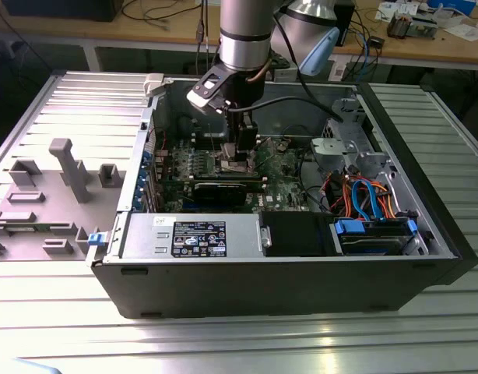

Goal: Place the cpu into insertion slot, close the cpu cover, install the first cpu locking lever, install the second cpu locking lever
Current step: 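Place the cpu into insertion slot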

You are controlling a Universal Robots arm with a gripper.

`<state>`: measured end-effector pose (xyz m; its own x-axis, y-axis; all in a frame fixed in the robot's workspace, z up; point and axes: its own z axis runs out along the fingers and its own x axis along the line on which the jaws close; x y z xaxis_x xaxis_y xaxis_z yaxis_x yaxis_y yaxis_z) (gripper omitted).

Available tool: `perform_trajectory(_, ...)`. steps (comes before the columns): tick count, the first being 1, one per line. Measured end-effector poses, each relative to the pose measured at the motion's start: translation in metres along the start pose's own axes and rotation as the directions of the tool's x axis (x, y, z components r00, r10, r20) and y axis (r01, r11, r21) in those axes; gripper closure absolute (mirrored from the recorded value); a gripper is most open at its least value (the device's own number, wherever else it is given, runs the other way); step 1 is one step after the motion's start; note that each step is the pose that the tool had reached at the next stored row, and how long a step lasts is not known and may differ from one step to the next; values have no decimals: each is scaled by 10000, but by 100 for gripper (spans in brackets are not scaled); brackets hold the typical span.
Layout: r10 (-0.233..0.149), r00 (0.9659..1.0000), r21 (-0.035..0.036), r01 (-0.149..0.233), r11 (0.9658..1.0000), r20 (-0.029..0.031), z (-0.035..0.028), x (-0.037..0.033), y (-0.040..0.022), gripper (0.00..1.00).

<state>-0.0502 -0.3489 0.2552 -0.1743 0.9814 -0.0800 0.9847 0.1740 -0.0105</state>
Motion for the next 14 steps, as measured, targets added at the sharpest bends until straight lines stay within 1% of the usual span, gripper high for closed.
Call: perform_trajectory(14, 293, 9996, 25, -293, 9996, 7, 11, 1, 0, 45)
